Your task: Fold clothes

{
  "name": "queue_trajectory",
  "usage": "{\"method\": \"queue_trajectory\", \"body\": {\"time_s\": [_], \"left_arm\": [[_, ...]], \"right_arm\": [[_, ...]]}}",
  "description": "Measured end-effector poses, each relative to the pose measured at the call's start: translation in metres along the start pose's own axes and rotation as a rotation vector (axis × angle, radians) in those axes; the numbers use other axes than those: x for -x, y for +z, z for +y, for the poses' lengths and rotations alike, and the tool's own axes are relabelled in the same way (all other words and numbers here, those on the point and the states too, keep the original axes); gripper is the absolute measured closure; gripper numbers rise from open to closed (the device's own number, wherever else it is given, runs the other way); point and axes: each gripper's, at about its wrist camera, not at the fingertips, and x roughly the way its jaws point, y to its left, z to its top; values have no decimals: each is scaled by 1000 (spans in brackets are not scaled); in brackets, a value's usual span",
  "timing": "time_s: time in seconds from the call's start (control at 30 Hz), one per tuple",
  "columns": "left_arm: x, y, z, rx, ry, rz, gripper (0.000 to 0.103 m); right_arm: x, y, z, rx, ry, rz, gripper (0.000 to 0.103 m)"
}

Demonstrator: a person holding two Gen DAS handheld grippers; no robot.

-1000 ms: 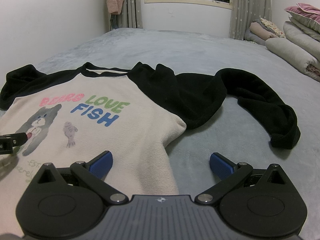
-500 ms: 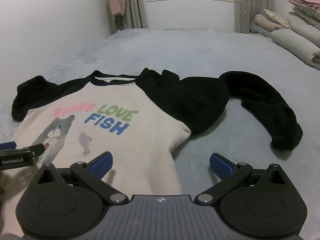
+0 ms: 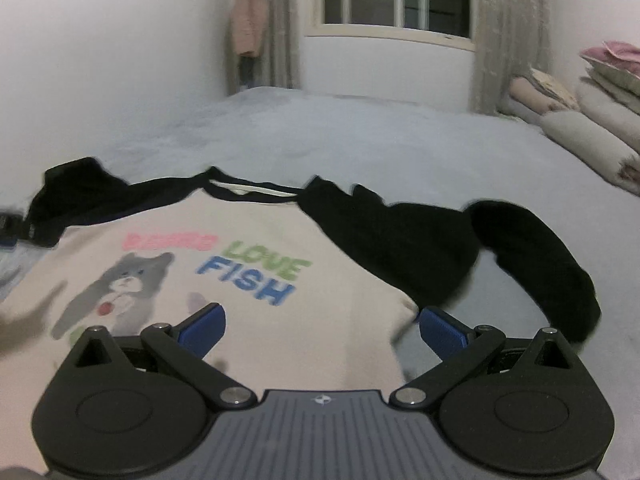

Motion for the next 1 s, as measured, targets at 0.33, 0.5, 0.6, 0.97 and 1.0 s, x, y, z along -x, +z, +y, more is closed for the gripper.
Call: {"method": "queue_trajectory", "body": {"time_s": [0.33,0.5,0.6,0.97,1.0], "left_arm": [[-51,28,71,155,61,46,0],[-68,37,101,280,0,6,0],[-74,42,111,338,-37,-36,0],[-59,51,112,330,-104,-110,86],[-49,55,115,335,-92,-143,86]], "right_arm": [[-19,12,-91,-232,-178,57,0],[-27,13,-150,-379,-314,65,0],[-31,13,-185,-468,-395,69,0],[19,46,-165,-261,-362,-157,91],[34,53,-157,-204,-384,-221,91]]}}
